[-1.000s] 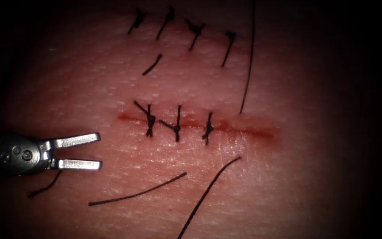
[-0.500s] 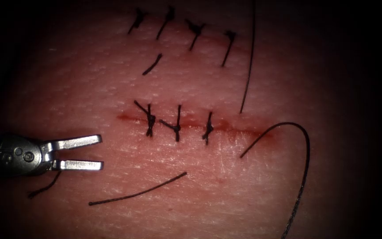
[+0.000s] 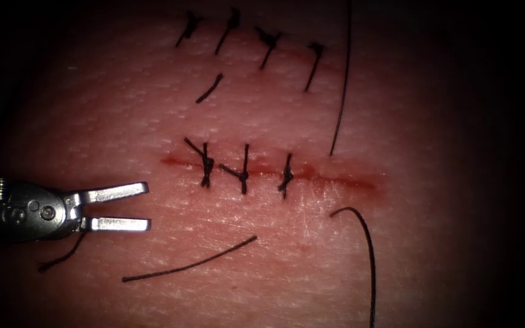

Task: Wound Closure
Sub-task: Use the right gripper to pull the suture through the skin

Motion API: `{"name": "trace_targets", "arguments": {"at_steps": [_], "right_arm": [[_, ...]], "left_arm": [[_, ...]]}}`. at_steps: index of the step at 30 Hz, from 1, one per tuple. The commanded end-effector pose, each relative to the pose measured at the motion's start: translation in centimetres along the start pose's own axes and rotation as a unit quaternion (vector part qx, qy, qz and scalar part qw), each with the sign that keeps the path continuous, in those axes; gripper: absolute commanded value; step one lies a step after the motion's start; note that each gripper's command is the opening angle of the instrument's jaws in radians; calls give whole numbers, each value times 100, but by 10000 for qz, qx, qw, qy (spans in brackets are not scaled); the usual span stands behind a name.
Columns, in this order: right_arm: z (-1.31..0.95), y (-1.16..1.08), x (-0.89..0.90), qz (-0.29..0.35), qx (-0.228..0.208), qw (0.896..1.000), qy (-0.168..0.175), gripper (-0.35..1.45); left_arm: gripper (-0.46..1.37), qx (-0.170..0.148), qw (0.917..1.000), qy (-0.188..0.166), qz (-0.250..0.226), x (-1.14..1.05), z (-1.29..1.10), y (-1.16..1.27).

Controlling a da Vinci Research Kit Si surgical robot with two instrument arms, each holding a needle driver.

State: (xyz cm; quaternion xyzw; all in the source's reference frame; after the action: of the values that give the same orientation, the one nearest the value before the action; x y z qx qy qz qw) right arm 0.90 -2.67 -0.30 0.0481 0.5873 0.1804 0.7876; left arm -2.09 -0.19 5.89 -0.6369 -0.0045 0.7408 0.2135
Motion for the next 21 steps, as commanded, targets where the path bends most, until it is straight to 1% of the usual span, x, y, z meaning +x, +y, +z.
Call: {"name": "trace_targets", "arguments": {"at_steps": [1, 2, 3, 4, 5, 6, 8, 9, 10, 11, 13, 14, 15, 16, 19, 20, 21], "right_arm": [[-16, 9, 16, -146, -84, 9998, 92, 139], [-25, 16, 26, -274, -151, 9994, 120, 135], [-32, 24, 33, -352, -220, 9991, 122, 131], [-36, 36, 37, -398, -327, 9986, 95, 129], [-36, 43, 37, -441, -381, 9983, 75, 129], [-33, 58, 33, -483, -486, 9976, 35, 129], [-19, 79, 18, -488, -620, 9969, -50, 131], [-6, 93, 3, -510, -711, 9961, -91, 133], [4, 103, -9, -531, -753, 9956, -151, 133], [20, 115, -28, -567, -805, 9948, -269, 133], [45, 132, -56, -631, -905, 9931, -388, 134], [62, 143, -74, -676, -975, 9918, -468, 137], [75, 150, -87, -709, -1017, 9909, -525, 138], [90, 158, -104, -753, -1064, 9896, -605, 138], [120, 174, -141, -858, -1174, 9865, -759, 138], [131, 181, -157, -910, -1225, 9850, -805, 137], [139, 185, -169, -943, -1239, 9839, -877, 137]], "left_arm": [[14, -10, 10000, 5, 3, 0, 0, 0], [14, -10, 10000, 5, 3, 0, 0, 0], [15, -11, 10000, 6, 4, 0, 0, 0], [15, -13, 10000, 6, 4, 0, 0, 0], [15, -14, 10000, 7, 4, 0, 0, 1], [15, -14, 10000, 7, 4, 0, 0, 1], [14, -17, 10000, 8, 4, 0, 0, 1], [14, -20, 10000, 9, 5, 0, -1, 1], [14, -23, 10000, 12, 34, 0, -1, 2], [13, -28, 10000, 13, 35, 0, -2, 2], [13, -33, 10000, 14, 36, 0, -3, 2], [13, -35, 10000, 14, 38, -1, -4, 2], [13, -37, 10000, 15, 40, -1, -4, 3], [14, -39, 10000, 15, 42, -1, -5, 3], [15, -43, 10000, 16, 47, -2, -6, 4], [15, -46, 10000, 17, 49, -2, -6, 4], [15, -49, 10000, 17, 50, -3, -7, 4]]}}
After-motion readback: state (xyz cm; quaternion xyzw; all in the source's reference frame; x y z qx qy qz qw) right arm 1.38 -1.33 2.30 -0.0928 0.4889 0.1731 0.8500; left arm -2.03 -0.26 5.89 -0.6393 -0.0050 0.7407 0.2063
